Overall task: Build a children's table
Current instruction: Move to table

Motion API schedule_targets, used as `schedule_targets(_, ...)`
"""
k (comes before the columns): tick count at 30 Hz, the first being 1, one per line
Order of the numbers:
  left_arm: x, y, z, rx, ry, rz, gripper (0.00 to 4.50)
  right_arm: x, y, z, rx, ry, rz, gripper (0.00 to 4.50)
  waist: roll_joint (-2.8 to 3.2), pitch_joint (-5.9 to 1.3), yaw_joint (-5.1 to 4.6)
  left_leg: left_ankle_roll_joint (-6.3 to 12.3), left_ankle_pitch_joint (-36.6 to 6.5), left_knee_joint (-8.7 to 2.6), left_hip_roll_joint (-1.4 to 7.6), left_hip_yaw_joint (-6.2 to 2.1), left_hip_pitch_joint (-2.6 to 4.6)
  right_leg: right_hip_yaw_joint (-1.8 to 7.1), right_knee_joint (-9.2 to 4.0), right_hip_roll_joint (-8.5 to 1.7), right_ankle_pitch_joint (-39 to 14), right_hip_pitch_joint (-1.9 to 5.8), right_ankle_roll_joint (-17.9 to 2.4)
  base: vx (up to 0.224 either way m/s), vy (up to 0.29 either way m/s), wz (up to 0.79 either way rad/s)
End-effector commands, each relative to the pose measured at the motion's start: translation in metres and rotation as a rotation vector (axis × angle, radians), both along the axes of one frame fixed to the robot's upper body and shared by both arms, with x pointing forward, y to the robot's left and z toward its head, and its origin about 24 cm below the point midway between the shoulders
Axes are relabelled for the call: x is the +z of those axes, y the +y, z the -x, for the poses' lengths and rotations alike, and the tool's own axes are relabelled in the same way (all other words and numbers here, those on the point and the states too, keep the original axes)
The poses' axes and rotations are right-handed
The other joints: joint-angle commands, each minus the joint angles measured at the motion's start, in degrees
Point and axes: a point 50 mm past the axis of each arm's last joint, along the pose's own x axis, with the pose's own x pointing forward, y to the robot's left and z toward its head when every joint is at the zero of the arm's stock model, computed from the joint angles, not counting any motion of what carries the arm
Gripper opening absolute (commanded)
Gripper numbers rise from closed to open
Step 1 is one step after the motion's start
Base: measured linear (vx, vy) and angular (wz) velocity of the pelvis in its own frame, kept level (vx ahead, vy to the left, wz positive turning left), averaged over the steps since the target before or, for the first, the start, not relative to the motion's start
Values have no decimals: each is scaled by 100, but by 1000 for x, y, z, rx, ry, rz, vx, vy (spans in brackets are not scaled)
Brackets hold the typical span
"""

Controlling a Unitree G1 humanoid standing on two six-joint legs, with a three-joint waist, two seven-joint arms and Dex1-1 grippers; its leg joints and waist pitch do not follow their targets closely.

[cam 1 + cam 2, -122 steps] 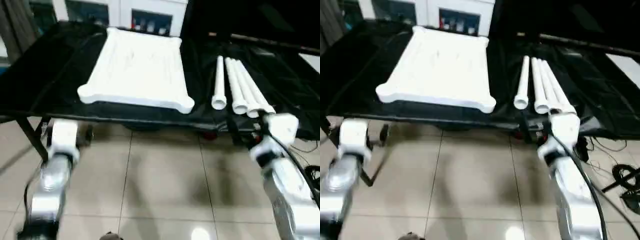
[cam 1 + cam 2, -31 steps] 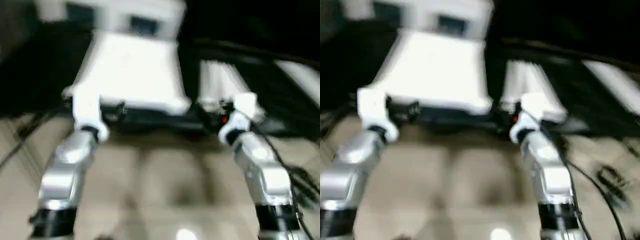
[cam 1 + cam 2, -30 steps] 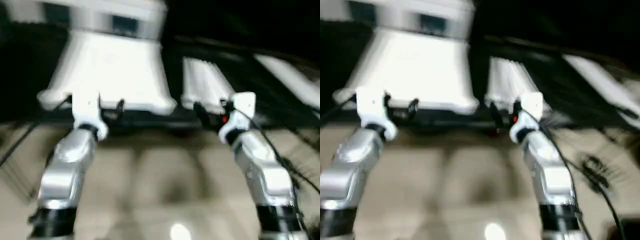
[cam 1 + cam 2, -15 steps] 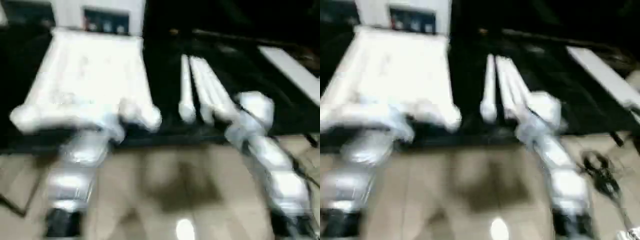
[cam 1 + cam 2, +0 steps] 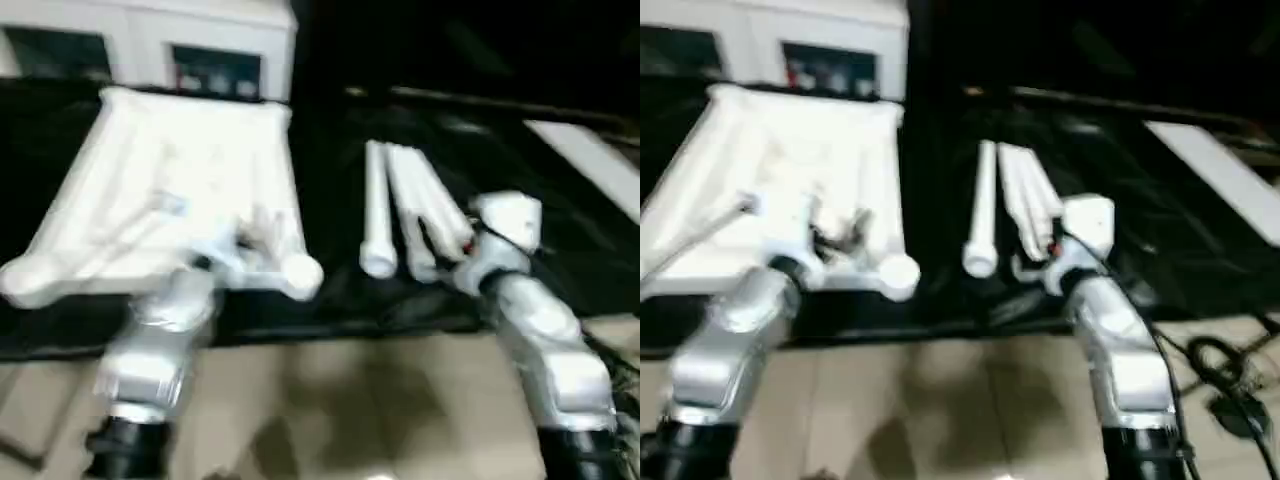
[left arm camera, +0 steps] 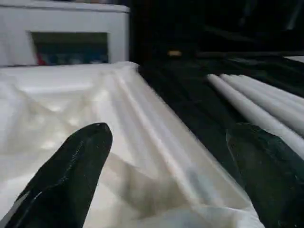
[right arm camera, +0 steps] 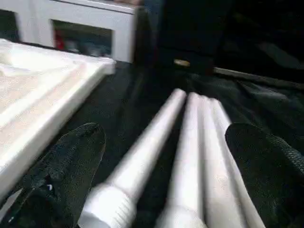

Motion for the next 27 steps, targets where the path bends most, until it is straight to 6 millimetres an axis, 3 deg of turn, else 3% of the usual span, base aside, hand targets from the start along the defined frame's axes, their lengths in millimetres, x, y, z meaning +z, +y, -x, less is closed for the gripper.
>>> schedule_targets(1, 2, 7, -1, 22, -1, -18, 443, 4, 7, -2, 10, 1, -26, 450, 207, -170, -130, -376, -604, -901, 548, -85, 239, 325, -668, -269, -2669, 328, -618, 139, 89, 17)
schedule_targets(2, 1, 7, -2, 25, 0, -20, 443, 4, 7, -2, 7, 6, -32, 450, 376, -284, -258, -400, -1967, -1203, 862, -421, 874, 388, 158, 121, -1525, -242, -568, 171, 72, 5)
schedule_targets(3, 1, 7, -2, 24, 0, -21, 443, 4, 7, -1, 9, 4, -29, 450, 279, -321, -342, -262, -1957, -1268, 984, -633, 987, 500, 393, 119, -1054, -385, -414, 172, 34, 16)
schedule_targets(4, 1, 7, -1, 18, 1, -21, 443, 3, 8, 0, 19, -6, -16, 450, 306, -327, -266, 171, -1540, -1174, 935, -625, 1117, 648, 548, 115, -589, -672, -134, 172, 34, 16)
schedule_targets(5, 0, 6, 0, 14, 3, -18, 443, 1, 7, 1, 14, -1, -13, 450, 241, -280, -308, 685, -1015, -1162, 834, -495, 1032, 717, 617, 96, -286, -773, 30, 153, 12, 9)
schedule_targets(6, 0, 6, 0, 12, 5, -17, 443, -1, 6, 2, 6, 6, -11, 450, 216, -301, -307, 932, -765, -1147, 749, -424, 1046, 731, 592, 93, -105, -830, 68, 72, 2, 1)
schedule_targets(7, 0, 6, 0, 12, 5, -18, 443, -2, 6, 2, 3, 10, -10, 450, 104, -327, -397, 1277, -212, -1081, 546, -267, 1016, 846, 343, 2, 388, -851, -4, 139, -23, -1)
schedule_targets(8, 0, 6, 0, 19, 7, -16, 443, -4, 6, 4, 6, 16, -1, 450, 24, -287, -354, 1167, -280, -1049, 338, -34, 844, 928, 44, -74, 561, -691, -160, 137, -64, 4)
schedule_targets(9, 0, 7, 0, 22, 8, -17, 443, -4, 8, 5, 9, 18, -2, 450, -336, -350, -220, 861, -765, -779, -112, 285, 411, 1345, -379, -258, -284, -85, -302, 203, -100, 13)
schedule_targets(10, 0, 8, 0, 26, 7, -19, 443, -4, 9, 6, 12, 21, -7, 450, -332, -309, 25, 429, -723, -147, -196, 217, 209, 1949, -836, -895, -2297, 283, -996, 137, -75, 15)
schedule_targets(11, 0, 8, 0, 28, 8, -19, 443, -4, 9, 6, 13, 22, -7, 450, -341, -412, 98, 77, -124, 117, -106, 34, -142, 1965, -712, -932, -2231, 630, -1476, 152, -59, 6)
schedule_targets(12, 1, 10, 3, 46, 7, -8, 443, -5, 11, 8, 32, 32, -5, 450, -367, -383, 133, -147, 289, 104, -89, -6, -287, 1839, -619, -801, -1339, 625, -1754, 86, -23, -3)
schedule_targets(13, 1, 10, 4, 50, 4, -7, 443, -6, 11, 8, 36, 35, -6, 450, -298, -355, 118, -227, 443, 86, -29, -29, -327, 1752, -608, -795, -992, 591, -1937, 163, -35, -4)
schedule_targets(14, 1, 10, 5, 56, 6, -7, 443, -7, 11, 7, 36, 41, -13, 450, -104, -300, 115, -240, 811, -222, 123, -37, -273, 1441, -639, -638, -908, 441, -2066, 143, -10, 0)
schedule_targets(15, 0, 11, 6, 61, 9, -7, 443, -7, 11, 7, 36, 45, -17, 450, 133, -271, 44, -133, 1071, -806, 238, 58, 24, 968, -610, -169, -1305, 263, -1626, 209, 51, -3)
schedule_targets(16, 0, 11, 8, 67, 9, -1, 443, -7, 12, 6, 49, 46, 2, 450, 135, -218, -64, -2, 386, -1072, 378, -57, 267, 790, -447, 150, -1469, 69, -1215, 132, 63, -2)
schedule_targets(17, -1, 10, 9, 74, 7, -1, 443, -7, 13, 5, 61, 47, 4, 450, 271, -357, -307, 171, -842, -1199, 760, -595, 800, 677, 285, 302, -1287, -354, -615, 161, 71, 4)
schedule_targets(18, -1, 10, 11, 84, 1, -9, 443, -6, 14, 5, 72, 49, 1, 450, 181, -371, -294, 605, -1052, -1141, 863, -734, 986, 757, 549, 216, -851, -610, -184, 169, 14, 11)
schedule_targets(19, 0, 10, 12, 93, -7, -18, 443, -5, 14, 4, 83, 49, -6, 450, 150, -391, -301, 890, -748, -1092, 841, -728, 997, 766, 612, 199, -645, -705, -12, 169, 14, 11)
schedule_targets(20, 2, 10, 12, 105, -20, -25, 443, -4, 15, 3, 97, 46, -18, 450, 108, -331, -285, 1374, 5, -1022, 741, -559, 910, 793, 627, 164, -218, -846, 167, 141, -4, 6)
schedule_targets(21, 4, 11, 12, 117, -38, -29, 443, -3, 17, 3, 110, 41, -18, 450, -10, -369, -286, 1847, 1425, -900, 611, -408, 831, 883, 480, 80, 456, -929, 238, 114, -32, 1)
schedule_targets(22, 5, 15, 10, 132, -54, -32, 443, -5, 18, 2, 111, 37, 5, 450, -43, -387, -275, 1837, 2028, -767, 455, -263, 719, 1017, 212, -6, 969, -907, 138, 114, -32, 1)
schedule_targets(23, 6, 18, 8, 147, -64, -54, 443, -5, 18, 2, 110, 37, 11, 450, -291, -434, -172, 1173, 2029, -516, -36, 141, 289, 1358, -211, -200, 1941, -497, 167, 79, -66, 5)
schedule_targets(24, 6, 19, 8, 149, -65, -58, 443, -5, 18, 2, 110, 37, 11, 450, -284, -292, -49, 823, 1233, -577, -93, 163, 117, 1575, -440, -431, 1304, -420, 150, 49, -84, 15)
schedule_targets(25, 9, 19, 6, 127, -70, -47, 443, -3, 19, 4, 114, 25, 25, 450, -284, -444, -12, 625, 1185, -596, 20, -202, -167, 1203, -276, -810, 1557, -25, 331, 49, -84, 15)
schedule_targets(26, 13, 18, 3, 109, -90, -71, 443, -2, 22, 4, 129, 18, 23, 450, -185, -513, -13, 443, 1834, -612, -27, -317, -154, 883, -144, -577, 2409, -12, 212, 35, -75, 40)
schedule_targets(27, 13, 19, 2, 110, -97, -94, 443, -3, 25, 4, 137, 20, 21, 450, -184, -499, -83, 445, 2080, -635, -47, -363, -177, 753, -140, -427, 2716, -18, -3, 19, -34, 31)
